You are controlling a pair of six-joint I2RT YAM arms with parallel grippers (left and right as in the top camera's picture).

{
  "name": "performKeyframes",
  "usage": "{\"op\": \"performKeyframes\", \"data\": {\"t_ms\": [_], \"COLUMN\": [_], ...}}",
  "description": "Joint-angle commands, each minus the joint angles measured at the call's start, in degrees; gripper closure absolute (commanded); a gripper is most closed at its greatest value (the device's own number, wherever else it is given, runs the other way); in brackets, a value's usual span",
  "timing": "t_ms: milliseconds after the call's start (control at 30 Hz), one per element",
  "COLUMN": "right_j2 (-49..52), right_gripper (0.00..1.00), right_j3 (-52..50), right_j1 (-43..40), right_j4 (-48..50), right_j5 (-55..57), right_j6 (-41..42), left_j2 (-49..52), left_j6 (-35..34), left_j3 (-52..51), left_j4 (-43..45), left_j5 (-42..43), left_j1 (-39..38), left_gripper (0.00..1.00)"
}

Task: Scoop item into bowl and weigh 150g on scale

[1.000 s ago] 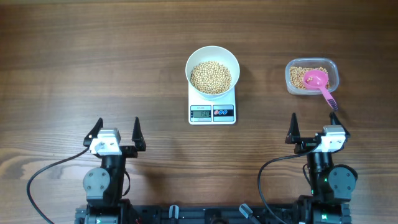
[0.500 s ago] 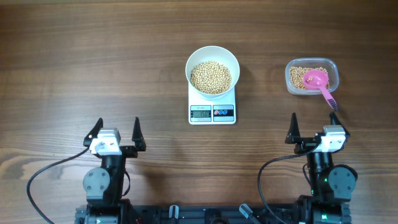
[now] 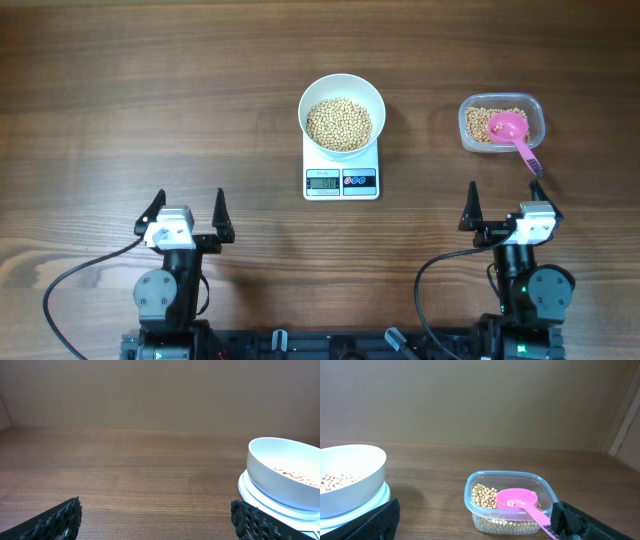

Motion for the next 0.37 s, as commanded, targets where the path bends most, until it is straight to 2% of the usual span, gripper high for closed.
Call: {"op": "performKeyframes", "data": {"t_ms": [0,333], "right_j2": [-0.7,-0.7], "right_gripper": [0.0,0.0], "right_j3": [-0.2,-0.2], "right_j1": [0.2,0.2], "right_j4": [0.1,0.1], "right_j5": [-0.7,-0.7], "right_j6": [-0.8,-0.8], "left_j2": [-0.6,-0.6], "left_j6": [1.3,1.3], "left_j3": [-0.3,-0.3], "left_j4": [-0.1,-0.1], "left_j5": [0.5,0.5], "left_j1": [-0.1,-0.1], "left_gripper": [0.0,0.0]}}
